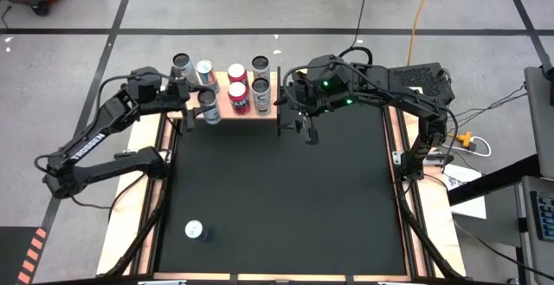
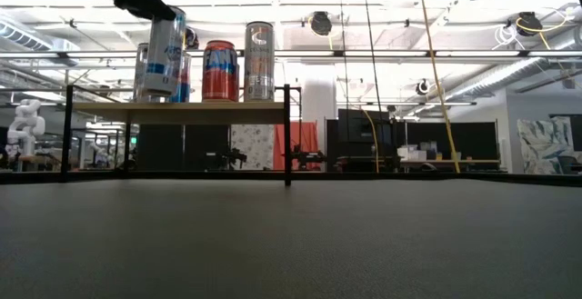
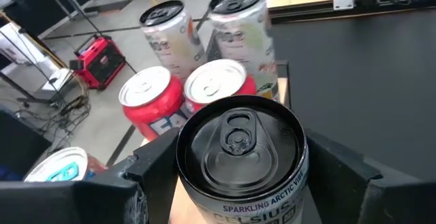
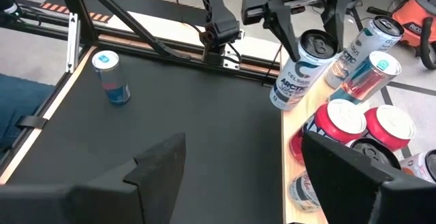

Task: Place canned beverage on shelf
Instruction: Put the white-blue soda can aligned with the other white-blue soda can on the shelf

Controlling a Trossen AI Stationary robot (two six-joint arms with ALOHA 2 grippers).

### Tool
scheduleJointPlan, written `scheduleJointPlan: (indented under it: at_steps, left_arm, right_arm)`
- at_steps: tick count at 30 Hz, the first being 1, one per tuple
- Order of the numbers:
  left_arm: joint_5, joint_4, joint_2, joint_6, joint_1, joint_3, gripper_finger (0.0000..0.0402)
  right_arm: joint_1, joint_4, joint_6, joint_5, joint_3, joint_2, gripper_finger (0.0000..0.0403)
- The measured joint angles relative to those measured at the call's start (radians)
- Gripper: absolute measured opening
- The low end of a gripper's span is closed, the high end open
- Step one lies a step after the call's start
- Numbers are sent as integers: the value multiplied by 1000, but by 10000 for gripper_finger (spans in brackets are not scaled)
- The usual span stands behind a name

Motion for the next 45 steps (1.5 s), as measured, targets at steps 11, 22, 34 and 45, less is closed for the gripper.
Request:
scheduleJointPlan:
  at_steps: [11,22,34,45]
  left_arm:
    - [5,40,34,-7,94,0,259]
    - [-2,49,68,-33,119,0,259]
    - [-83,49,77,-33,120,0,303]
    - [-96,72,60,-79,119,0,336]
  right_arm:
    - [0,0,0,0,0,0,270]
    - [0,0,0,0,0,0,270]
    - [0,0,0,0,0,0,270]
    - [0,0,0,0,0,0,270]
